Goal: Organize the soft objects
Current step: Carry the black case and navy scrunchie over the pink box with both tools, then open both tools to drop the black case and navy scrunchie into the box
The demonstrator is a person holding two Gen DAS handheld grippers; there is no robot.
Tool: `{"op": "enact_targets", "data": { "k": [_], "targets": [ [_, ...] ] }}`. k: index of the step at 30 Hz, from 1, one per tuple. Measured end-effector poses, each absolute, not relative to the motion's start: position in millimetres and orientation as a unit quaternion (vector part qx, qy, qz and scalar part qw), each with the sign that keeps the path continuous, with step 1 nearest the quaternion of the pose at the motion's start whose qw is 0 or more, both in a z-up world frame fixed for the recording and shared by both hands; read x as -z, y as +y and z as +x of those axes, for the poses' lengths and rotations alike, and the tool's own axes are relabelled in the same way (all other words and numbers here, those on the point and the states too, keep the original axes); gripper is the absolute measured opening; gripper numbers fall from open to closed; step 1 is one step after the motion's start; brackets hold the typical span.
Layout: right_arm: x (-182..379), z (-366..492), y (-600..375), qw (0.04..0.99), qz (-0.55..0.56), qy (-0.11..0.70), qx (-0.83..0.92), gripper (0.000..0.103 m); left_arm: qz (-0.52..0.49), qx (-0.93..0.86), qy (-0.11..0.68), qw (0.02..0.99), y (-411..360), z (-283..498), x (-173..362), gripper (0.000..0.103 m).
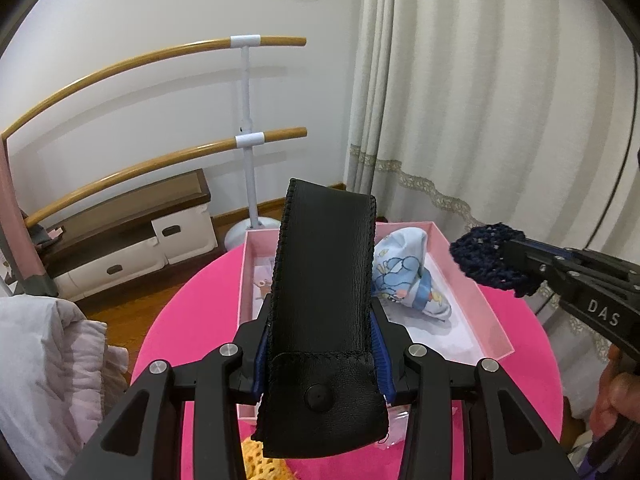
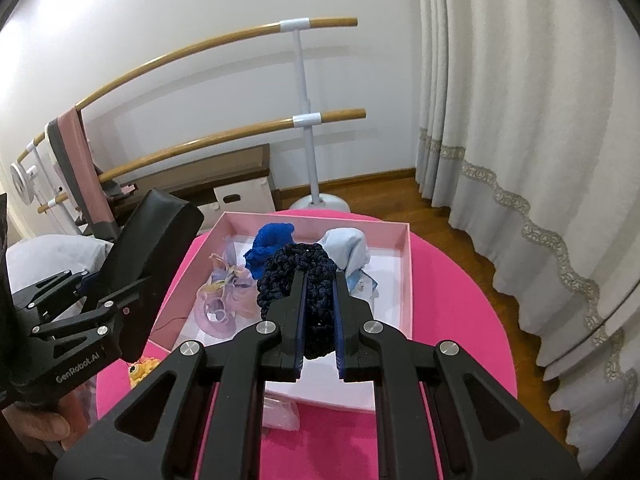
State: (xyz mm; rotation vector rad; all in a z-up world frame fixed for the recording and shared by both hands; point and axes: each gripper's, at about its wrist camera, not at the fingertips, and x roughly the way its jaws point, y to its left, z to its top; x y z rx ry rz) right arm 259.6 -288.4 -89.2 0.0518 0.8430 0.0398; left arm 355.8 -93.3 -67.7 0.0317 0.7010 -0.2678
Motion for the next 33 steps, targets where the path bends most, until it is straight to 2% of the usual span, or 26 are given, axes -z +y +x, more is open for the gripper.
{"op": "enact_targets", "data": {
  "k": [17,21,23,24,25,26,27,28,29,30,31,33],
  "targets": [
    [128.8,285.6,-292.6,0.894,0.034,0.447,-0.018,0.011,0.021,0.125,0.369,0.921,-114.0,399.1,85.6,0.039],
    [145.9,289.7,-297.6,0.887,0.042,0.459,-0.011,0.018,0.031,0.120,0.377,0.918,-122.0,406.2,97.9,0.042],
    [151.7,288.1,-301.8,0.887,0.051,0.460,-0.009,0.029,0.038,0.116,0.379,0.917,-125.7,409.3,101.7,0.044],
    [153.9,287.0,-303.8,0.886,0.053,0.460,-0.007,0.037,0.041,0.112,0.379,0.918,-127.3,410.7,102.9,0.050],
    [154.7,286.0,-305.3,0.887,0.054,0.459,-0.006,0.047,0.043,0.107,0.378,0.919,-129.5,411.1,103.8,0.063],
    [154.9,284.6,-307.4,0.888,0.057,0.456,-0.004,0.053,0.045,0.099,0.373,0.921,-131.7,411.0,104.1,0.071],
    [154.0,284.0,-308.0,0.890,0.060,0.453,-0.003,0.071,0.046,0.094,0.366,0.925,-132.9,410.0,103.3,0.082],
    [152.5,282.7,-308.9,0.892,0.062,0.448,-0.002,0.088,0.049,0.090,0.360,0.927,-135.4,408.0,103.9,0.089],
    [150.2,280.7,-310.2,0.896,0.063,0.440,0.002,0.093,0.051,0.083,0.355,0.930,-136.6,406.1,104.2,0.091],
    [147.6,278.6,-312.3,0.900,0.063,0.432,0.008,0.102,0.054,0.077,0.351,0.932,-137.3,404.7,104.1,0.097],
    [145.1,276.7,-313.9,0.903,0.065,0.426,0.010,0.103,0.054,0.074,0.349,0.933,-138.1,403.8,104.0,0.103],
    [138.5,272.9,-315.4,0.906,0.068,0.418,0.023,0.103,0.049,0.073,0.339,0.936,-137.7,397.7,103.3,0.103]
  ]
}}
